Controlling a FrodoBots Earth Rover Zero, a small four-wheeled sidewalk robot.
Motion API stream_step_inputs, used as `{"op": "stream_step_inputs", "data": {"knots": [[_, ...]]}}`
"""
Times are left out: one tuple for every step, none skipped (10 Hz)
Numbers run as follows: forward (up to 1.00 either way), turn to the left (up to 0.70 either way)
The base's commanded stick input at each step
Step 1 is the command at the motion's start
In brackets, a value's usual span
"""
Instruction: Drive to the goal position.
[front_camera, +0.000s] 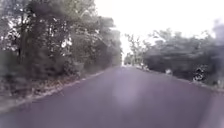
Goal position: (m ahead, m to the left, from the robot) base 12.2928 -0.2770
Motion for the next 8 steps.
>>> {"op": "stream_step_inputs", "data": {"knots": [[1.00, -0.32], [1.00, -0.30], [1.00, -0.30], [1.00, -0.31], [1.00, -0.08], [1.00, 0.00], [0.42, 0.00], [0.00, 0.00]]}}
